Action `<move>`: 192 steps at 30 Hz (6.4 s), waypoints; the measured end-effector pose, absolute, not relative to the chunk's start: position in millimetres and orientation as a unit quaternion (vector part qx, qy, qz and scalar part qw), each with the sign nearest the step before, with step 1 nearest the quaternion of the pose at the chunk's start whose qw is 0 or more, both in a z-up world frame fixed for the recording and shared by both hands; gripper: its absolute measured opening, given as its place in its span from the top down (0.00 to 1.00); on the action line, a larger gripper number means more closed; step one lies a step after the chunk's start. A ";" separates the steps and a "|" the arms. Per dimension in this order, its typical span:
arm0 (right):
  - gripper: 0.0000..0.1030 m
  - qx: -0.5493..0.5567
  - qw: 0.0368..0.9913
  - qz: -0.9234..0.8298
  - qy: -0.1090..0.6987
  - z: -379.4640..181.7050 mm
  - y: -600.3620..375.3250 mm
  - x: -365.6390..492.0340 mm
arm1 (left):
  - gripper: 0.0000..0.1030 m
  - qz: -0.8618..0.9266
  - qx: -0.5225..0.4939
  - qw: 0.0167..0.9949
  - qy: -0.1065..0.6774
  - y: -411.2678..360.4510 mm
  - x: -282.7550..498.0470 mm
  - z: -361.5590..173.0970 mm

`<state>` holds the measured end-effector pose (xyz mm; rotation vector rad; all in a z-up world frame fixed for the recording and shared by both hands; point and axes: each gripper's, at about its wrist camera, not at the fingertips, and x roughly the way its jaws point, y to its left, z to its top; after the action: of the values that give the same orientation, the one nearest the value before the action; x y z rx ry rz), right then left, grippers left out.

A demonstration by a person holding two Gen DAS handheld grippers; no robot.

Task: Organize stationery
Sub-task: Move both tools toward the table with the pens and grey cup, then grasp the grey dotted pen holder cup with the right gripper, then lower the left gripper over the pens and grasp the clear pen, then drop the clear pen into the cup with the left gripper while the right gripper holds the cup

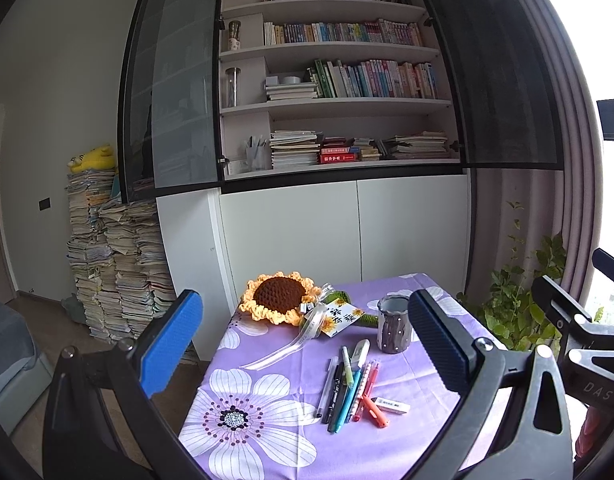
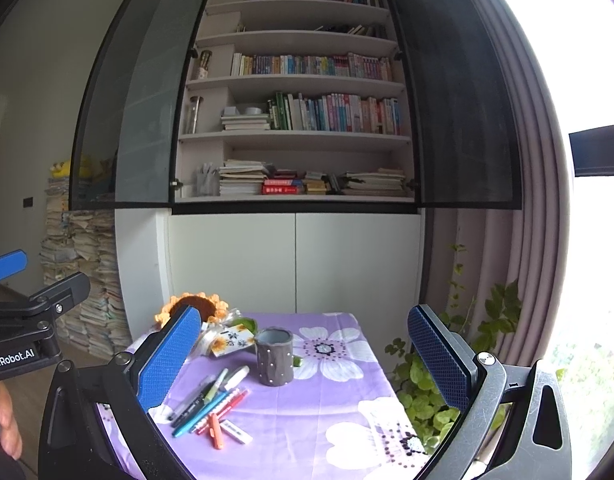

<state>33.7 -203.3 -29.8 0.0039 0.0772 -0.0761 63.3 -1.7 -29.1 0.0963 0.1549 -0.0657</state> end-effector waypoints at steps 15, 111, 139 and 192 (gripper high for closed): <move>0.00 -0.029 0.998 -0.028 0.039 -37.4 -189.8 61.3 | 0.01 -0.031 0.050 0.994 0.089 -4.3 92.0 -43.5; 0.29 -0.023 0.942 0.105 0.318 -195.9 -261.4 313.7 | 0.01 -0.082 0.066 0.934 0.341 -4.7 285.2 -175.8; 0.29 -0.025 0.944 0.105 0.310 -194.5 -260.7 311.9 | 0.61 -0.085 0.096 0.887 0.443 -28.5 359.7 -217.5; 0.29 -0.054 0.944 0.100 0.309 -195.8 -250.5 309.8 | 0.90 -0.318 0.018 0.926 0.204 -126.9 316.4 -20.3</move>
<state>309.8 -250.5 -195.8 -0.1097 0.6290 0.2030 316.4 -126.9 -20.3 0.0368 0.4176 -0.6527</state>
